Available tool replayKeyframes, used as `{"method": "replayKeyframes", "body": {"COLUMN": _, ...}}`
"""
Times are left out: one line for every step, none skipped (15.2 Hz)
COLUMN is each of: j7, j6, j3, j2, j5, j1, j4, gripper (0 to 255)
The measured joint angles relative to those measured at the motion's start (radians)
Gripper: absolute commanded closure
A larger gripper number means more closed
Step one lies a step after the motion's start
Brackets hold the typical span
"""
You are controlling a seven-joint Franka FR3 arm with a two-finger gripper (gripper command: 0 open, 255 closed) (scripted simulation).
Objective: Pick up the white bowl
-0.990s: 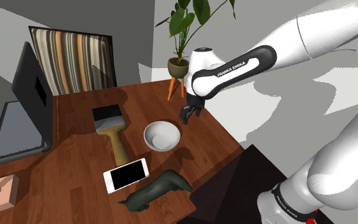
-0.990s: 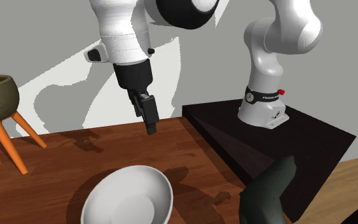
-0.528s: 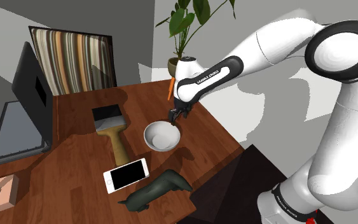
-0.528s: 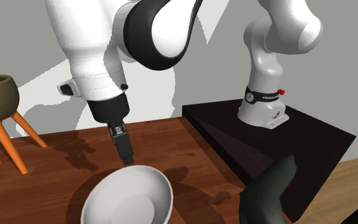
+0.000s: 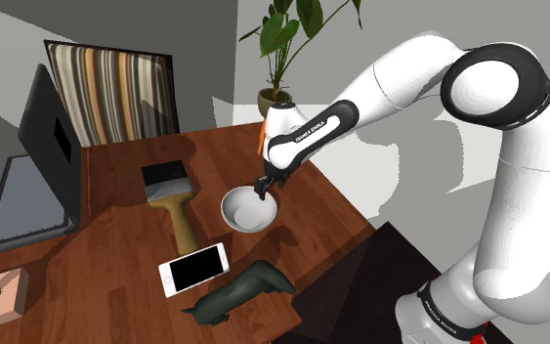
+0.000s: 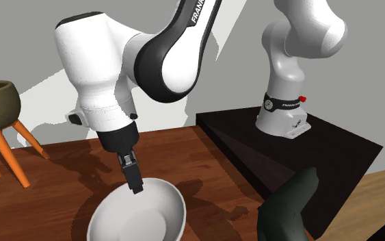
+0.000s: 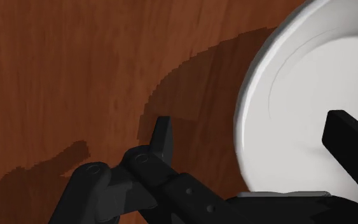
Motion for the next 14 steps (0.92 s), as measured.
{"method": "replayKeyframes", "body": {"j7": 0.001, "j6": 0.005, "j3": -0.001, "j2": 0.005, "j5": -0.001, "j1": 0.001, "j4": 0.0, "gripper": 255}}
{"method": "replayKeyframes", "body": {"j7": 0.001, "j6": 0.007, "j3": -0.001, "j2": 0.008, "j5": -0.002, "j1": 0.001, "j4": 0.001, "gripper": 255}}
{"method": "replayKeyframes", "body": {"j7": 0.001, "j6": 0.008, "j3": -0.001, "j2": 0.009, "j5": -0.002, "j1": 0.001, "j4": 0.001, "gripper": 255}}
{"method": "replayKeyframes", "body": {"j7": 0.001, "j6": 0.009, "j3": -0.001, "j2": 0.01, "j5": -0.002, "j1": 0.001, "j4": 0.001, "gripper": 255}}
{"method": "replayKeyframes", "body": {"j7": 0.001, "j6": 0.009, "j3": -0.001, "j2": 0.01, "j5": -0.002, "j1": 0.001, "j4": 0.001, "gripper": 255}}
{"method": "replayKeyframes", "body": {"j7": 0.001, "j6": 0.009, "j3": -0.001, "j2": 0.01, "j5": -0.002, "j1": 0.001, "j4": 0.001, "gripper": 255}}
{"method": "replayKeyframes", "body": {"j7": 0.002, "j6": 0.009, "j3": -0.001, "j2": 0.01, "j5": -0.002, "j1": 0.001, "j4": 0.001, "gripper": 255}}
{"method": "replayKeyframes", "body": {"j7": 0.002, "j6": 0.009, "j3": -0.001, "j2": 0.01, "j5": -0.002, "j1": 0.001, "j4": 0.002, "gripper": 255}}
{"method": "replayKeyframes", "body": {"j7": 0.002, "j6": 0.009, "j3": -0.001, "j2": 0.01, "j5": -0.002, "j1": 0.001, "j4": 0.002, "gripper": 255}}
{"method": "replayKeyframes", "body": {"j7": 0.002, "j6": 0.009, "j3": -0.001, "j2": 0.01, "j5": -0.002, "j1": 0.001, "j4": 0.002, "gripper": 255}}
{"method": "replayKeyframes", "body": {"j7": 0.002, "j6": 0.009, "j3": -0.001, "j2": 0.009, "j5": -0.002, "j1": 0.002, "j4": 0.001, "gripper": 255}}
{"method": "replayKeyframes", "body": {"j7": 0.002, "j6": 0.002, "j3": 0.0, "j2": 0.004, "j5": -0.001, "j1": 0.002, "j4": 0.002, "gripper": 255}}
{"method": "replayKeyframes", "body": {"j7": 0.001, "j6": -0.006, "j3": 0.002, "j2": -0.006, "j5": 0.001, "j1": 0.001, "j4": 0.001, "gripper": 255}}
{"method": "replayKeyframes", "body": {"j7": -0.002, "j6": -0.014, "j3": 0.003, "j2": -0.017, "j5": 0.003, "j1": -0.002, "j4": -0.003, "gripper": 255}}
